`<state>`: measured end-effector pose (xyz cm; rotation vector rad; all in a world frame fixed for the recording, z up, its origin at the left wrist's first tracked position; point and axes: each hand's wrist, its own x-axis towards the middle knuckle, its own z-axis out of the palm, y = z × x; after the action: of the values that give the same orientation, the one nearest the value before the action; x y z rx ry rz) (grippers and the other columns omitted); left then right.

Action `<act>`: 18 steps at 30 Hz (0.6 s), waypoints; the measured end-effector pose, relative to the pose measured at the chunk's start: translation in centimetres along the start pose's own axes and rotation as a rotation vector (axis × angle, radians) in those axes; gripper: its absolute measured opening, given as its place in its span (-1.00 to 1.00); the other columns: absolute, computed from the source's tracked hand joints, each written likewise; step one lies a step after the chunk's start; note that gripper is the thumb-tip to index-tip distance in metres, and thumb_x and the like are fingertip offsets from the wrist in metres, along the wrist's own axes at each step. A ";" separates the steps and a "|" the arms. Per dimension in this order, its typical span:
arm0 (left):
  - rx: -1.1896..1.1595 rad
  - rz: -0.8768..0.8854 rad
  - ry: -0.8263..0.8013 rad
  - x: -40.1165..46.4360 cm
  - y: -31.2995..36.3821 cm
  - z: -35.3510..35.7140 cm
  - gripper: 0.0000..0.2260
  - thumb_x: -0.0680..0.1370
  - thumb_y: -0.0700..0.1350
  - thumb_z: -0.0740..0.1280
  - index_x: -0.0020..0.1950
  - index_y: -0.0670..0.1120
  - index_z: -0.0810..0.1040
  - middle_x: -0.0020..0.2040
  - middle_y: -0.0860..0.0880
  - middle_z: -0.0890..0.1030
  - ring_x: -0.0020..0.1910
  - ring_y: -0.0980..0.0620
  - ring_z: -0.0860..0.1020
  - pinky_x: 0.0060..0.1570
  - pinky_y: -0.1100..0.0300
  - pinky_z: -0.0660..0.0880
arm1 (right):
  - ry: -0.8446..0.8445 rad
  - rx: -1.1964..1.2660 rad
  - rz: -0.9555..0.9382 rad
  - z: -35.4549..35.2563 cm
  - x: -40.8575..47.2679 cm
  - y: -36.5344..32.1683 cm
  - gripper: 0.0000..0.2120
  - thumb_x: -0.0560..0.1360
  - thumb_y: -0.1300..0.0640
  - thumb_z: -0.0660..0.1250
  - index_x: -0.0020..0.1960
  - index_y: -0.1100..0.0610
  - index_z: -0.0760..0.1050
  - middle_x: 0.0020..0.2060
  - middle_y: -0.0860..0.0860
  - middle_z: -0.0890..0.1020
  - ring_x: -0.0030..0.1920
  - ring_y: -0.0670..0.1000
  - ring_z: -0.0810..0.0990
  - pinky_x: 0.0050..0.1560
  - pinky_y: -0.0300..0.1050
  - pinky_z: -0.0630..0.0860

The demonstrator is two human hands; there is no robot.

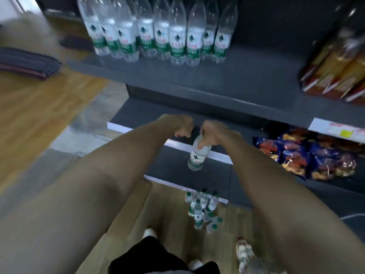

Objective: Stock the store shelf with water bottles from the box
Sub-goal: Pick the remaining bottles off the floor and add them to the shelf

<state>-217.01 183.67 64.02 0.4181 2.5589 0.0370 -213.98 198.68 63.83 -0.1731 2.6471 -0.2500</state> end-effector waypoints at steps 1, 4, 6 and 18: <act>-0.007 0.004 0.004 -0.5 -0.7 -1.2 -0.84 0.50 -0.16 0.31 0.03 -0.17 0.61 -0.33 -0.10 0.60 -0.41 -0.03 0.51 -0.38 0.24 0.42 | 0.006 -0.005 -0.027 -1.9 0.0 -1.0 -0.44 0.08 -0.13 0.59 0.03 0.02 0.59 -0.09 0.01 0.63 -0.07 0.09 0.63 -0.01 0.05 0.63; -0.047 0.002 -0.004 -2.6 -3.0 -5.0 -0.76 0.51 -0.14 0.37 0.15 -0.19 0.59 -0.29 -0.08 0.59 -0.33 -0.04 0.56 -0.28 0.17 0.54 | -0.004 -0.032 -0.112 -7.7 -0.7 -4.2 -0.49 0.08 -0.13 0.61 -0.06 0.08 0.63 -0.19 0.04 0.70 -0.14 0.07 0.69 -0.03 0.11 0.66; -0.085 -0.007 0.013 -3.4 -5.0 -7.2 -0.70 0.50 -0.14 0.42 0.20 -0.20 0.55 -0.21 -0.11 0.60 -0.25 -0.06 0.57 -0.21 0.10 0.58 | 0.009 -0.046 -0.147 -11.4 -1.1 -6.1 -0.57 0.12 -0.10 0.64 -0.12 0.10 0.64 -0.27 0.03 0.71 -0.23 0.05 0.71 -0.11 0.09 0.69; -0.470 0.065 0.100 -8.1 -10.8 -17.2 -0.36 0.37 -0.18 0.59 0.37 -0.01 0.38 0.18 -0.08 0.55 0.11 -0.10 0.59 0.01 0.04 0.61 | 0.051 -0.006 -0.208 -24.0 -3.0 -15.3 -0.53 0.14 0.05 0.72 -0.10 0.21 0.59 -0.23 0.12 0.73 -0.22 0.24 0.73 -0.10 0.26 0.67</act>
<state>-222.53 171.94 81.64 0.3190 2.5227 0.6823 -221.32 187.74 89.27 -0.4512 2.6813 -0.3187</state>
